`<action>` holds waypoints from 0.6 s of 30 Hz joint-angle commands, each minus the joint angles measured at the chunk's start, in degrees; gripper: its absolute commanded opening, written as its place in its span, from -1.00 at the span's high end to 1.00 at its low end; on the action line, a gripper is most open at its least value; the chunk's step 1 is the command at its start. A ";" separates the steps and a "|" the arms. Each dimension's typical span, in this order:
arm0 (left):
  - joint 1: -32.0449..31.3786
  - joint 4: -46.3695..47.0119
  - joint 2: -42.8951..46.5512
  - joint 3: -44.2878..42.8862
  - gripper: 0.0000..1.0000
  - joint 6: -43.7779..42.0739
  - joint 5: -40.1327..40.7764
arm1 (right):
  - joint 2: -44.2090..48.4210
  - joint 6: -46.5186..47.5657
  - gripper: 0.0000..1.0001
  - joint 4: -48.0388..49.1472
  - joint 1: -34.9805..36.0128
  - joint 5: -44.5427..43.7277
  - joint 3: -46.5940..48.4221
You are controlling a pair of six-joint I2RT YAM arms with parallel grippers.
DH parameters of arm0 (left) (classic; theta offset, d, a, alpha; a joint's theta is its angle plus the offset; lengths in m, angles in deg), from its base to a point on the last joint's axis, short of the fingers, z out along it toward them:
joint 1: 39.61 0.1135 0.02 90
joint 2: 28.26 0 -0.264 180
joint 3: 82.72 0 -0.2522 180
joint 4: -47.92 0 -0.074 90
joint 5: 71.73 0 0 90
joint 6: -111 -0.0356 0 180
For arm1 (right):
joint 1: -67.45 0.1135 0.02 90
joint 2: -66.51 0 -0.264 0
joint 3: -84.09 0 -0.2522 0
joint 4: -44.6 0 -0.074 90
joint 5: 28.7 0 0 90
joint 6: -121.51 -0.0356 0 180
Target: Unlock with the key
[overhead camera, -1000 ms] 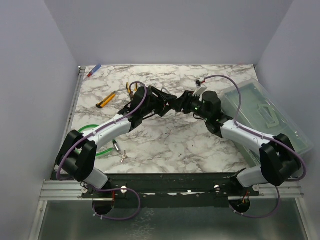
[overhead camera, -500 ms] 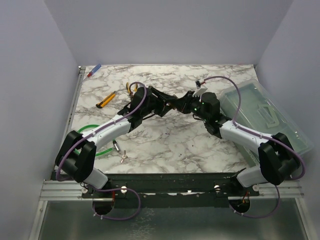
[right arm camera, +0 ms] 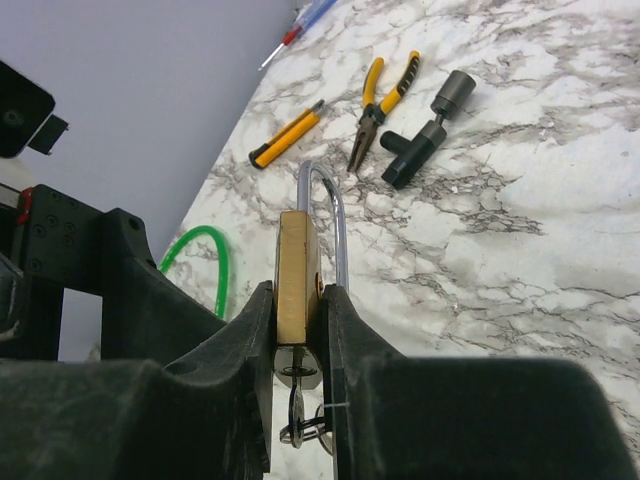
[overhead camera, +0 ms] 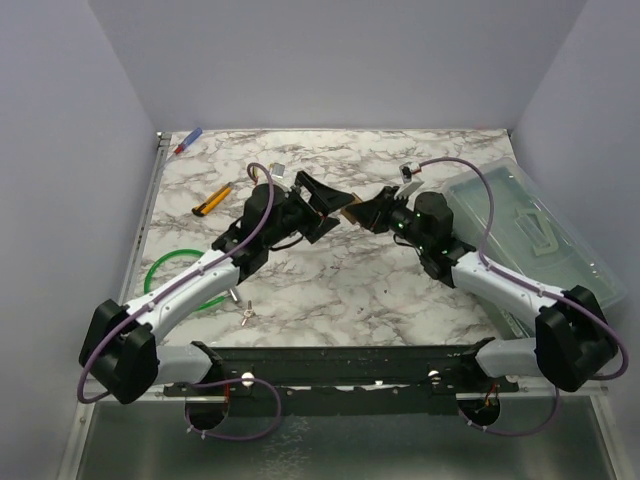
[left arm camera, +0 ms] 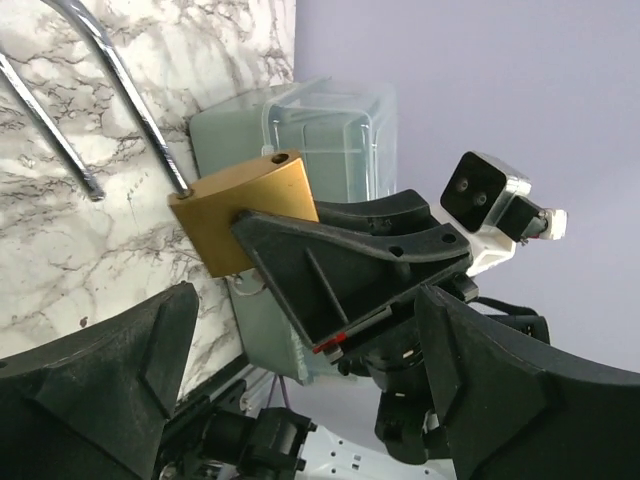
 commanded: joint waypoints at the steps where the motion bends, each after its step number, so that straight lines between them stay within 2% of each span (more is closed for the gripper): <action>1: 0.11 -3.24 6.56 2.14 -0.91 -6.93 -0.03 | 5.85 -0.62 0.99 1.37 0.16 1.98 -0.07; 9: 0.37 -5.83 17.31 6.68 -0.88 -20.41 3.92 | 10.88 1.14 1.00 -5.15 0.16 0.68 1.76; 12: 1.02 -5.66 21.31 8.81 -0.98 -24.39 4.59 | 12.76 0.39 0.99 -7.45 0.16 1.25 3.08; 18: 2.02 2.43 24.57 12.93 -0.98 -26.09 1.41 | 16.03 -4.25 0.99 -9.20 0.16 6.74 4.96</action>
